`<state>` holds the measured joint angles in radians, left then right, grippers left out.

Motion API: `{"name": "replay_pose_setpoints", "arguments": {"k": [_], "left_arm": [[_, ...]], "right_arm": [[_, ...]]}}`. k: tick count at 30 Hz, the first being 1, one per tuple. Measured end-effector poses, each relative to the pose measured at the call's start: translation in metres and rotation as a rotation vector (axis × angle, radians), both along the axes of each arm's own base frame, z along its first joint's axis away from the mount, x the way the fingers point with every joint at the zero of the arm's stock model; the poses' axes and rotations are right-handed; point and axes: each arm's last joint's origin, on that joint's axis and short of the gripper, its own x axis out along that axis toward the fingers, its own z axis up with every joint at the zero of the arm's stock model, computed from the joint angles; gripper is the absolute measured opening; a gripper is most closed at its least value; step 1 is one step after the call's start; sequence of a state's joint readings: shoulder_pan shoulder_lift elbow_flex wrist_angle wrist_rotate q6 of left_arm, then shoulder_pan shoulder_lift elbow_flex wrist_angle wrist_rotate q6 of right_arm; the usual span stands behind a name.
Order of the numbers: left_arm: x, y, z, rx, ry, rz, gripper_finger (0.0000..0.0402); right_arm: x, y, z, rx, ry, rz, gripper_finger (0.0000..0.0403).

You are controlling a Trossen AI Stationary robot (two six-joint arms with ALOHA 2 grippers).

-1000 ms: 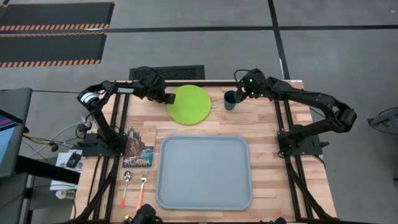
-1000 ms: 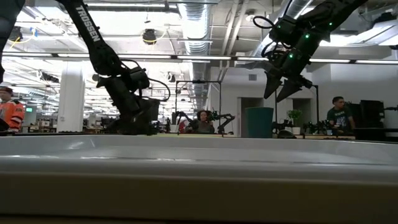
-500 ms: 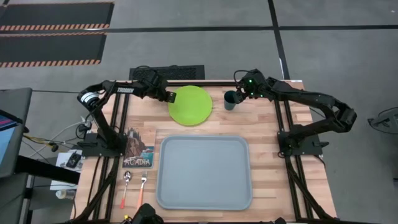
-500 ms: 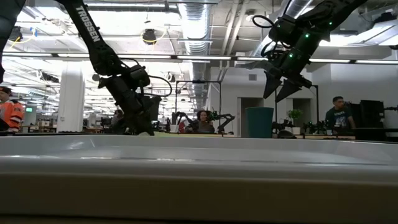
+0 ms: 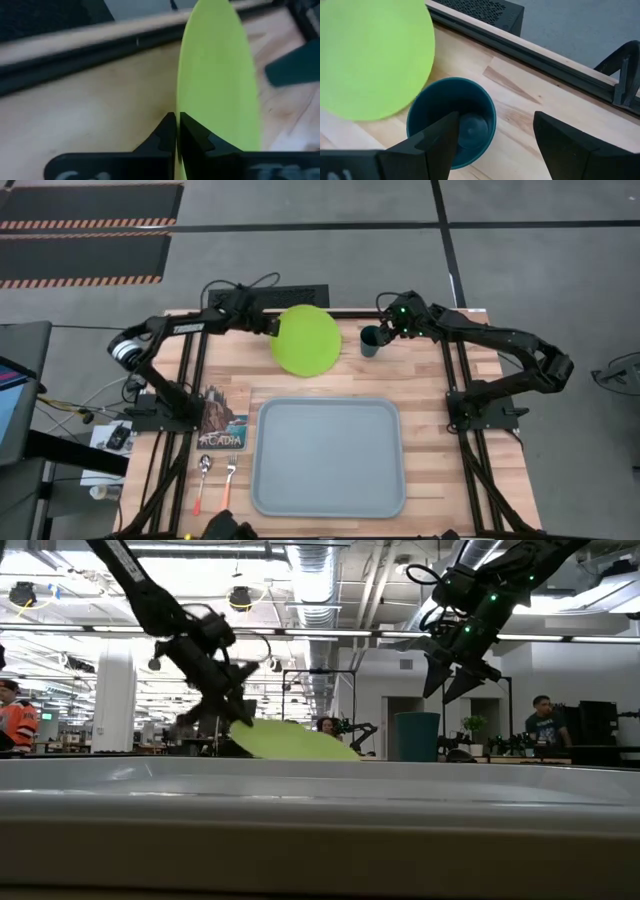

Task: Pick and place plate/cup/fork/spoon on tray
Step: Put the green plate on the bottom left of the gray serving tray

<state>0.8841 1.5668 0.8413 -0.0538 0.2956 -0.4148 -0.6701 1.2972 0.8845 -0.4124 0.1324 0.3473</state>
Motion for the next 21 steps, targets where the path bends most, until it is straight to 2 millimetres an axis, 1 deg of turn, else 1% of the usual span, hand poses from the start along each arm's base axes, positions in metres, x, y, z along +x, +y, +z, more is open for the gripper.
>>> {"name": "replay_pose_setpoints", "arguments": {"k": [4, 7, 12, 16, 21], "left_arm": [[-0.009, -0.01, 0.026, 0.029, -0.033, 0.028, 0.0002], [-0.015, -0.023, 0.047, 0.067, -0.048, 0.038, 0.0002], [-0.031, -0.048, 0.083, 0.117, -0.111, 0.06, 0.0001], [-0.045, -0.075, 0.105, 0.106, -0.162, 0.036, 0.0001], [-0.054, -0.115, 0.12, 0.05, -0.199, -0.044, 0.0]], "right_arm": [[0.0, 0.0, 0.0, 0.0, 0.0, 0.001, 0.0281], [0.0, 0.0, 0.0, 0.0, 0.0, 0.001, 0.0281], [0.0, 0.001, 0.0, 0.008, -0.004, -0.007, 0.0281], [0.0, 0.001, -0.001, 0.015, -0.005, -0.014, 0.0281], [-0.001, 0.001, -0.001, 0.029, -0.004, -0.025, 0.0281]]}}
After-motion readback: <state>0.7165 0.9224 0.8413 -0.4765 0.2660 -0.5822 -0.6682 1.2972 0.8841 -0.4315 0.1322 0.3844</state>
